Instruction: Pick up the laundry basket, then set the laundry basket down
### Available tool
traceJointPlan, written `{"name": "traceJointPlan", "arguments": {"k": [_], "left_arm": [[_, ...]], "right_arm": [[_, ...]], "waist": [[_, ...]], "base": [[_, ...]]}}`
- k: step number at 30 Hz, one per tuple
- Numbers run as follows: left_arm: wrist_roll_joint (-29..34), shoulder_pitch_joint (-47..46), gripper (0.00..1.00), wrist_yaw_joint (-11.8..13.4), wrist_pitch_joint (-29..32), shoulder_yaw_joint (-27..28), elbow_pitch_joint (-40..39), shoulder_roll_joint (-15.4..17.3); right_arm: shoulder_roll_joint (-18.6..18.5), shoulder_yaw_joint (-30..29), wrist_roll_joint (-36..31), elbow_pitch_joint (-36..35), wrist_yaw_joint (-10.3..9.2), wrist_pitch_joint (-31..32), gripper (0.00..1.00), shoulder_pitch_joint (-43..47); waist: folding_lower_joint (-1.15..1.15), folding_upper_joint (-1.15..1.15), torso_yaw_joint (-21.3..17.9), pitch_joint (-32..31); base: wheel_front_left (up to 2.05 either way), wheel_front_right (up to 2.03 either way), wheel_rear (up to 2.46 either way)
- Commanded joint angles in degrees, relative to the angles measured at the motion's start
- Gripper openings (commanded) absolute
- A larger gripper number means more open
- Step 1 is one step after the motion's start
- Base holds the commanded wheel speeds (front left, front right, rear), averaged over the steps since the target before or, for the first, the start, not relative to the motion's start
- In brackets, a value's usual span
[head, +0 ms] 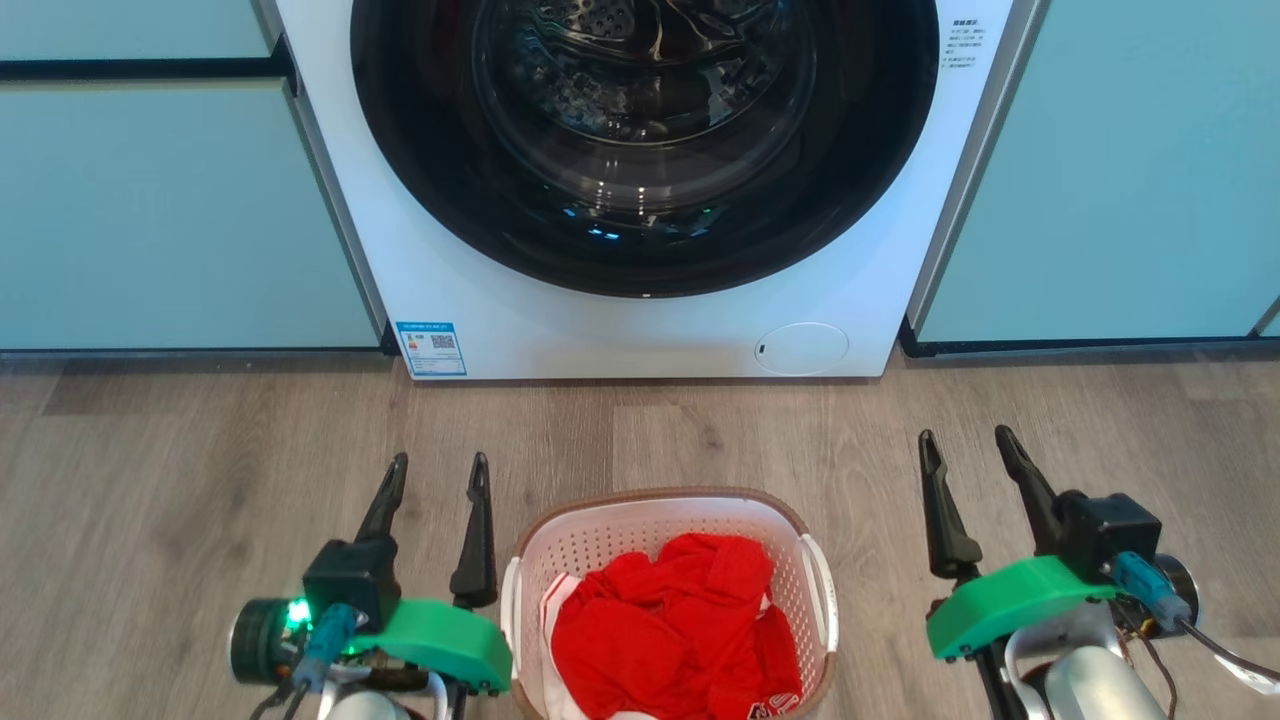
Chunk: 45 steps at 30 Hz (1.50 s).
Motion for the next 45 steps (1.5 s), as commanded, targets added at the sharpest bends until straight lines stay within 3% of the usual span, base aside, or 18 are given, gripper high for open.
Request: {"name": "traceJointPlan", "arguments": {"k": [1,45], "left_arm": [[-0.6,-1.8,1.0,0.1,-0.3,2.3,-2.2,-0.2],[-3.4,-2.1,1.0,-0.4,-0.3,3.0,-2.3,-0.2]], "right_arm": [[0.3,1.4,-0.6,-2.0,0.24,-0.7,1.0,-1.5],[0.3,1.2,-0.3,-2.0,0.24,-0.7,1.0,-1.8]], "waist": [[0.0,0.0,0.0,0.0],[0.0,0.0,0.6,0.5]], "base": [[0.0,0.0,0.0],[0.0,0.0,0.0]]}}
